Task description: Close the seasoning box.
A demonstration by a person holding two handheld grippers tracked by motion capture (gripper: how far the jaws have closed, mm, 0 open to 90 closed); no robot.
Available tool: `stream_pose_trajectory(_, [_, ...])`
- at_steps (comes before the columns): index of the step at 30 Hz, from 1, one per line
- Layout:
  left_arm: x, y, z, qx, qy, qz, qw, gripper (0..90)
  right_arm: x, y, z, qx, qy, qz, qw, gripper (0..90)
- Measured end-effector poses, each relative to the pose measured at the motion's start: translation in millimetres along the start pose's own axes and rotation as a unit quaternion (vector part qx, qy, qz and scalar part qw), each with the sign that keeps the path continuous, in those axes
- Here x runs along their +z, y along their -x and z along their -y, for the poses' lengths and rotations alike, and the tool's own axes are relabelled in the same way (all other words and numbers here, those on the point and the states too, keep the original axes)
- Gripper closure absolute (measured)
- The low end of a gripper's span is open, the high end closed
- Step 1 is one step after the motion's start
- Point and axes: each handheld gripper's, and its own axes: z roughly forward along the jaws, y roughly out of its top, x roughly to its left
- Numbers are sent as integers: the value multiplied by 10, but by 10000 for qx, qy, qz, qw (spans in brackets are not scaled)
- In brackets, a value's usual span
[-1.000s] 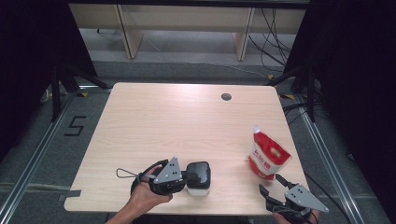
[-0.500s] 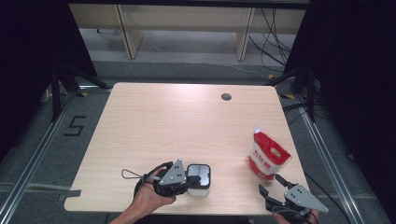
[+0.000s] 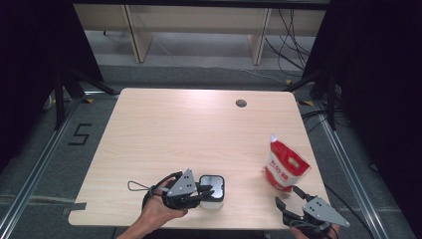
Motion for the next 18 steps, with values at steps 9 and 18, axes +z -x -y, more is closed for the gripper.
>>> stream_pose_trajectory(9, [-177,-96,37,-451,198,-348,9982,414,-1,-2,-2,-21,8,11,10000,322])
stream_pose_trajectory(18, [-254,-131,176,-595,120,-398,9974,247,3,-1,-7,-53,42,-42,10000,321])
